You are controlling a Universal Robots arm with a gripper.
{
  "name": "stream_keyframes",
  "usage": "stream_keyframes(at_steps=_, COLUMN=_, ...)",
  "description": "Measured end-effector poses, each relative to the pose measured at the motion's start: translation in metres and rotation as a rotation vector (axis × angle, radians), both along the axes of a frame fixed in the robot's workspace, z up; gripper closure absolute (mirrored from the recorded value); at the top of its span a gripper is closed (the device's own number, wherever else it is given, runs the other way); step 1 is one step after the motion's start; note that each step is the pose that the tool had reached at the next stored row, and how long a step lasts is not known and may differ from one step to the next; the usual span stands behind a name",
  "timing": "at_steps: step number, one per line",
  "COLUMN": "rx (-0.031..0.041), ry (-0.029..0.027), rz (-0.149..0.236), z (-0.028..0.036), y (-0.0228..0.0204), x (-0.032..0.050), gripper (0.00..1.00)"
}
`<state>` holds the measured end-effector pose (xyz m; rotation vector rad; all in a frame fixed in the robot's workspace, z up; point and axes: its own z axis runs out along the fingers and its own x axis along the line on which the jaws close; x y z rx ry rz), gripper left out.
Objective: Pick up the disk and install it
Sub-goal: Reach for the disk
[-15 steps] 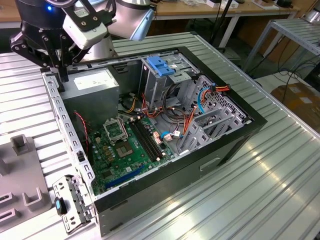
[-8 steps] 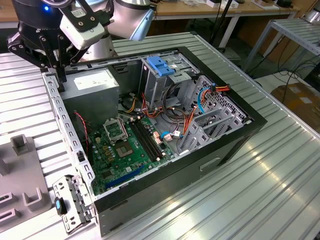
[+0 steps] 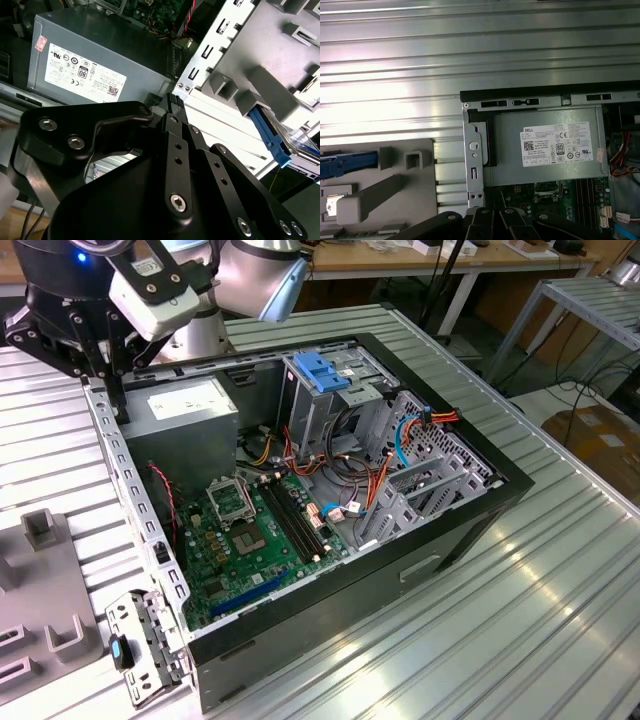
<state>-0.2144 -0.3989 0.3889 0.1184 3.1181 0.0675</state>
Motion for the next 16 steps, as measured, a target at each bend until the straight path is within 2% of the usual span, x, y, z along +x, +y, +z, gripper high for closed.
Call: stream_keyframes(at_steps=16, rx=-0.0001, ry=0.0002, rz=0.000, z=-0.0002, y=0.0000, x=-0.0068, gripper=0.89)
